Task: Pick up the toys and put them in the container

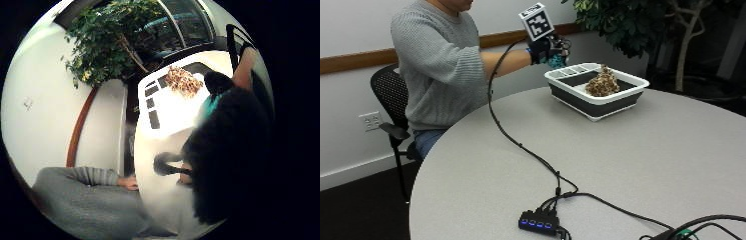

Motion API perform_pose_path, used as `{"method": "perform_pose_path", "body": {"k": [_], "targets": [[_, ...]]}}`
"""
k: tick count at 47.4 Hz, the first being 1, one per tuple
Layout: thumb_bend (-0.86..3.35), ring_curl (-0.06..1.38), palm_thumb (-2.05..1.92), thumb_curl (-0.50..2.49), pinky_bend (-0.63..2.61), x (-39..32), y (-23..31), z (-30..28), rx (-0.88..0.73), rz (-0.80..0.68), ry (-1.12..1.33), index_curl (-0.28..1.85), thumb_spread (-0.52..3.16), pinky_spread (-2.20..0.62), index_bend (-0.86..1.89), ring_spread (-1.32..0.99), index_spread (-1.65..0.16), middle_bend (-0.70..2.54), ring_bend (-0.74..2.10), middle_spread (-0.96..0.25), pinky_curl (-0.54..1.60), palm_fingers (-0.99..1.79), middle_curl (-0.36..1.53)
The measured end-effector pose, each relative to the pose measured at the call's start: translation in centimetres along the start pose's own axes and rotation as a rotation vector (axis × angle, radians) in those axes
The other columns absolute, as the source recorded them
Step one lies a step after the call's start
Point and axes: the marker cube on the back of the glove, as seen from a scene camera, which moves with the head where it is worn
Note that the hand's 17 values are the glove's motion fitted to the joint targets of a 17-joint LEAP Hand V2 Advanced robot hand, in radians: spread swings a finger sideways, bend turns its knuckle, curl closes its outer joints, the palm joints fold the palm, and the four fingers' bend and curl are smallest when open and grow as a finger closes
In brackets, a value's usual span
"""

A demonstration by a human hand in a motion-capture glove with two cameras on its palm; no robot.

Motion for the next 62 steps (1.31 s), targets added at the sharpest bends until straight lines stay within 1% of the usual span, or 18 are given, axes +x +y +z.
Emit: {"method": "perform_pose_path", "body": {"k": [4,7,9,14,17,18,19,21,22,23,26,32,37,40,44,47,55,62], "targets": [[0.16,0.52,0.48,0.53,0.78,-0.5,-4.8,3.6,-0.067,0.055,0.245,0.46,1.02,-0.35,0.39,-0.51,-0.39,0.90,0.85,-0.19,0.37,1.05,0.53],[0.11,0.54,0.42,0.54,0.78,-1.7,-7.9,5.8,-0.137,0.077,0.192,0.47,1.04,-0.34,0.30,-0.51,-0.39,0.90,0.90,-0.20,0.38,0.90,0.54],[0.07,0.55,0.34,0.52,0.75,-1.2,-9.4,6.9,-0.188,0.078,0.219,0.48,1.11,-0.31,0.26,-0.51,-0.38,0.87,0.91,-0.21,0.38,0.76,0.54],[0.03,0.55,0.27,0.50,0.72,-1.8,-11.1,8.4,-0.255,0.070,0.184,0.49,1.21,-0.29,0.24,-0.52,-0.39,0.88,0.92,-0.22,0.37,0.72,0.55],[0.02,0.54,0.24,0.49,0.71,-1.6,-11.3,9.3,-0.322,0.167,0.256,0.49,1.26,-0.27,0.23,-0.52,-0.39,0.88,0.91,-0.23,0.36,0.69,0.55],[-0.01,0.53,0.19,0.46,0.71,-1.4,-11.2,9.5,-0.357,0.201,0.274,0.50,1.29,-0.25,0.26,-0.52,-0.39,0.84,0.86,-0.23,0.35,0.61,0.54],[-0.02,0.54,0.16,0.45,0.71,-1.3,-10.9,9.6,-0.395,0.200,0.265,0.51,1.30,-0.25,0.27,-0.52,-0.39,0.85,0.85,-0.23,0.36,0.59,0.55],[-0.10,0.52,0.00,0.41,0.80,-1.6,-10.2,9.4,-0.461,0.117,0.184,0.51,1.24,-0.17,0.20,-0.47,-0.38,0.69,0.72,-0.23,0.41,0.14,0.51],[-0.14,0.52,-0.09,0.39,0.88,-1.8,-9.9,9.2,-0.477,0.081,0.146,0.51,1.17,-0.14,0.15,-0.41,-0.36,0.56,0.65,-0.22,0.44,-0.15,0.48],[-0.15,0.51,-0.12,0.38,0.94,-1.9,-9.6,9.1,-0.481,0.062,0.124,0.51,1.12,-0.11,0.12,-0.37,-0.35,0.48,0.58,-0.20,0.46,-0.32,0.46],[-0.14,0.43,-0.16,0.36,0.93,-1.6,-9.0,8.3,-0.465,0.042,0.115,0.43,1.03,-0.05,0.07,-0.29,-0.33,0.35,0.39,-0.18,0.42,-0.37,0.40],[-0.13,0.34,-0.17,0.31,0.89,-0.3,-7.4,6.7,-0.421,0.093,0.182,0.35,0.95,0.01,0.07,-0.19,-0.31,0.22,0.24,-0.15,0.39,-0.29,0.36],[-0.12,0.32,-0.16,0.28,0.85,0.4,-4.6,4.5,-0.391,0.048,0.114,0.32,0.94,0.04,0.09,-0.15,-0.30,0.17,0.19,-0.14,0.37,-0.24,0.34],[-0.12,0.32,-0.16,0.27,0.83,2.7,-1.4,2.5,-0.368,0.100,0.221,0.30,0.94,0.05,0.09,-0.13,-0.30,0.16,0.17,-0.14,0.36,-0.22,0.34],[-0.12,0.31,-0.16,0.24,0.82,3.6,4.1,-1.2,-0.329,0.042,0.001,0.28,0.94,0.06,0.10,-0.11,-0.29,0.15,0.17,-0.13,0.36,-0.22,0.33],[-0.11,0.31,-0.16,0.23,0.80,5.5,8.2,-3.5,-0.296,0.019,-0.070,0.28,0.94,0.07,0.11,-0.10,-0.30,0.15,0.18,-0.13,0.35,-0.20,0.32],[-0.11,0.31,-0.16,0.20,0.76,9.9,17.0,-5.5,-0.305,0.168,0.113,0.28,0.96,0.08,0.15,-0.09,-0.31,0.15,0.18,-0.13,0.34,-0.13,0.30],[-0.11,0.31,-0.16,0.18,0.75,7.1,24.1,-6.0,-0.328,0.127,0.057,0.28,0.98,0.08,0.15,-0.09,-0.32,0.15,0.19,-0.13,0.34,-0.13,0.29]]}}
